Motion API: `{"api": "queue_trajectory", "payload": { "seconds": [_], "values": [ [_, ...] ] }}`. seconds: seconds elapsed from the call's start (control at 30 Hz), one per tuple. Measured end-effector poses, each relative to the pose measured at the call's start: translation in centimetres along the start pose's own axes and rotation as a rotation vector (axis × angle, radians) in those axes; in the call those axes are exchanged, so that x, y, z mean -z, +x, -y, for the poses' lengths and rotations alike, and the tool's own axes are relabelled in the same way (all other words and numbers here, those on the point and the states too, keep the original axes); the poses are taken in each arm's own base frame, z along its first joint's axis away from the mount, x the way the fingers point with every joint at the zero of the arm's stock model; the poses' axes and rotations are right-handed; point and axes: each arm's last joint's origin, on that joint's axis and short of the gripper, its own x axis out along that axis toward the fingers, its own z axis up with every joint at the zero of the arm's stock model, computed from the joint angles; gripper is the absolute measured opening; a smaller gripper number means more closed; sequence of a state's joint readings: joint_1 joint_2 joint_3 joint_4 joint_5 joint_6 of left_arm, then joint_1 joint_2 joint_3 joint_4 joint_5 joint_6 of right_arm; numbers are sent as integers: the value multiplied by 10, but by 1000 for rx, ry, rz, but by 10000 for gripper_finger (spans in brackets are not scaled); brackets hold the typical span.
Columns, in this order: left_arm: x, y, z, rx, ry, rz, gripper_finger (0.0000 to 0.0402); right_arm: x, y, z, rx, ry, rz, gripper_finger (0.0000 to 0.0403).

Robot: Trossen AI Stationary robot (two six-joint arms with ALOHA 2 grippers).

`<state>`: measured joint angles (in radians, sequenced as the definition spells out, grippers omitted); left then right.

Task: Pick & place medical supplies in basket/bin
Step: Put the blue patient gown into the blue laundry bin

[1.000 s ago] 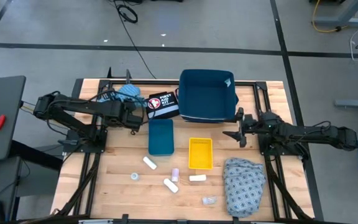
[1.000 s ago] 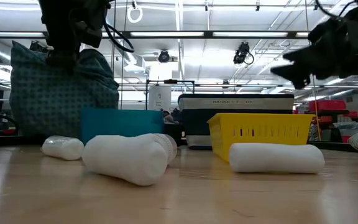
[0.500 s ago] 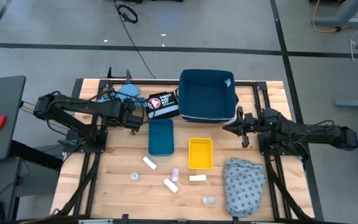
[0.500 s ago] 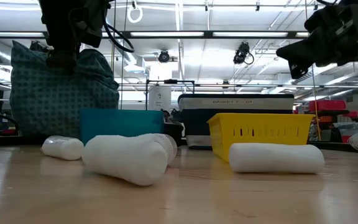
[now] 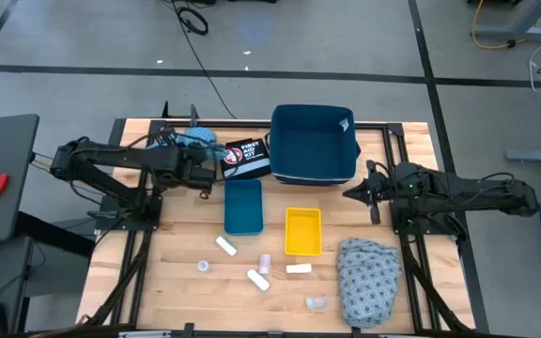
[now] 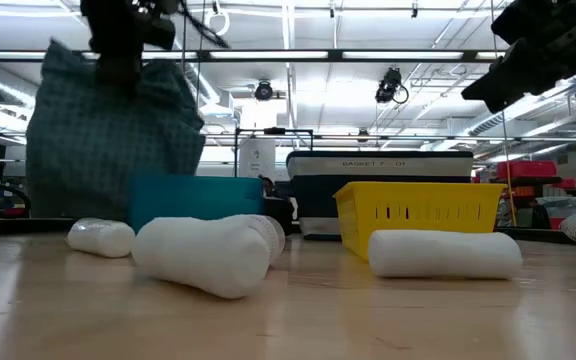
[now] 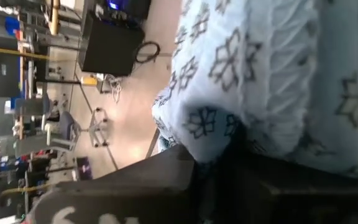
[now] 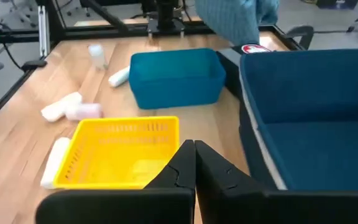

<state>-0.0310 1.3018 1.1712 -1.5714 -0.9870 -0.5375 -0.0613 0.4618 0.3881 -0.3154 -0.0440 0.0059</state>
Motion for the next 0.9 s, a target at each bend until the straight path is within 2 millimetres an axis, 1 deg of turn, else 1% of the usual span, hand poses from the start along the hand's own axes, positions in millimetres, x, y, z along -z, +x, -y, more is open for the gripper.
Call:
{"api": "queue_trajectory", "payload": {
  "seconds": [0.17, 0.27, 0.37, 0.57, 0.7, 0.83, 0.9],
  "values": [
    [-16, -24, -22, -4, -36, 124, 10, 2, 0, -5, 51, 18, -11, 1],
    [-27, -36, -30, 12, -60, 208, 10, 1, -2, -7, 76, 30, 8, 1],
    [-40, -46, -34, 32, -63, 296, 10, -1, -3, -10, 79, 27, 31, 1],
    [-75, -59, -37, 55, -43, 512, 10, -1, -5, -14, 95, 13, 41, 0],
    [-94, -61, -47, 92, -63, 642, 10, -1, -4, -15, 100, 8, 41, 0],
    [-112, -52, -57, 140, -96, 746, 10, 0, -5, -16, 91, 4, 41, 0],
    [-123, -45, -58, 153, -98, 791, 10, 0, -5, -16, 91, 4, 41, 0]
  ]
}}
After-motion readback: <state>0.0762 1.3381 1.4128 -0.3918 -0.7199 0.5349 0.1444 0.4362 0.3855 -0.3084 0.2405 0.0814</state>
